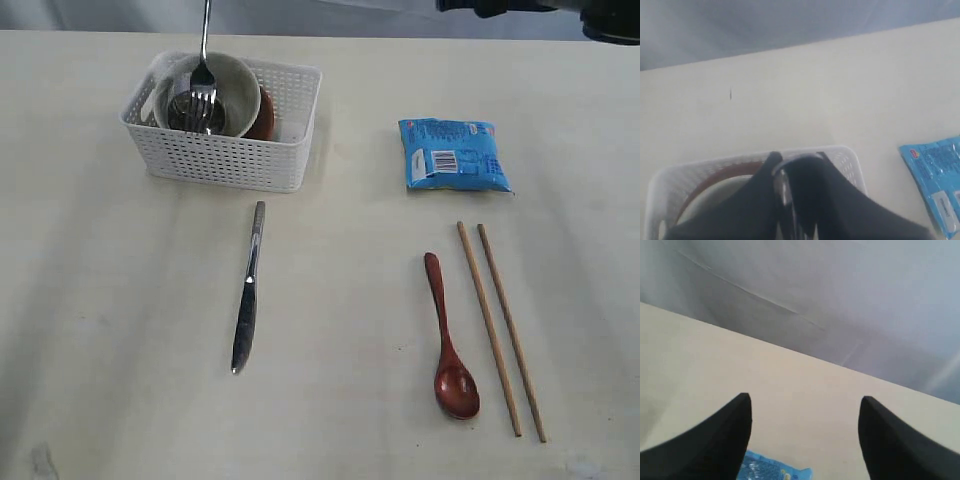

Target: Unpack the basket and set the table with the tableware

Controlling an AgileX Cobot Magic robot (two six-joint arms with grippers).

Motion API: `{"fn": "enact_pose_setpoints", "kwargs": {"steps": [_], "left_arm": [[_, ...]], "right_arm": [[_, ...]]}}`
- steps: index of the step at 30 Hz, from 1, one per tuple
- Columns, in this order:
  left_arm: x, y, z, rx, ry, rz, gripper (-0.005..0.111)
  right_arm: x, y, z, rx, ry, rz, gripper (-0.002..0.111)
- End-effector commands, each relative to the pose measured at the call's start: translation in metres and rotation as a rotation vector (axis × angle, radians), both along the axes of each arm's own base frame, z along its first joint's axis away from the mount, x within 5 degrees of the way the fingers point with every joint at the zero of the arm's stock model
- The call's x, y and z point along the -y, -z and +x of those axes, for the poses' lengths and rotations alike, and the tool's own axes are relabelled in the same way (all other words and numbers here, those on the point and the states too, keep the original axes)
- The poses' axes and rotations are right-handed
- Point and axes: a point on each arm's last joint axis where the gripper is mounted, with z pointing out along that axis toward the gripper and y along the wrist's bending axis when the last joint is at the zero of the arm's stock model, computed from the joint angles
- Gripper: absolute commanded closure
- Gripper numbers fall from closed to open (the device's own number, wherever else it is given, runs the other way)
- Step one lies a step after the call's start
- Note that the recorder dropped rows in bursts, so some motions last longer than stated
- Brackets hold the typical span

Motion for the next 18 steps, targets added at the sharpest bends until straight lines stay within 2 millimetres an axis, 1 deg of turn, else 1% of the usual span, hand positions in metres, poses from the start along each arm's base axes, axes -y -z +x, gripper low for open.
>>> {"fn": "enact_pose_setpoints", "kwargs": {"steps": [1, 5, 7, 9, 12, 15, 18], "left_arm": [[-0.006, -0.001, -0.016, 0.165, -0.068, -0.097, 0.101], [-0.008, -0.002, -0.022, 0.211, -0.093, -0.142, 0.101], [-0.008, -0.003, -0.021, 0.216, -0.104, -0.160, 0.101], [-0.008, -0.004, -0.021, 0.218, -0.116, -0.178, 0.101], [-0.008, -0.005, -0.021, 0.221, -0.128, -0.198, 0.101], [-0.008, -0.005, -0.020, 0.222, -0.137, -0.211, 0.101], [-0.008, -0.005, -0.020, 0.221, -0.140, -0.215, 0.101]], "right_arm": [[-0.022, 0.003, -0.006, -0.023, -0.245, 0.130, 0.050], [-0.043, 0.004, -0.015, -0.061, -0.453, 0.278, 0.050], [-0.050, 0.006, -0.018, -0.076, -0.525, 0.312, 0.050], [-0.056, 0.010, -0.019, -0.098, -0.582, 0.341, 0.050], [-0.066, 0.021, -0.018, -0.140, -0.663, 0.371, 0.050], [-0.075, 0.031, -0.011, -0.166, -0.712, 0.382, 0.050], [-0.091, 0.041, 0.010, -0.183, -0.761, 0.410, 0.050]]}}
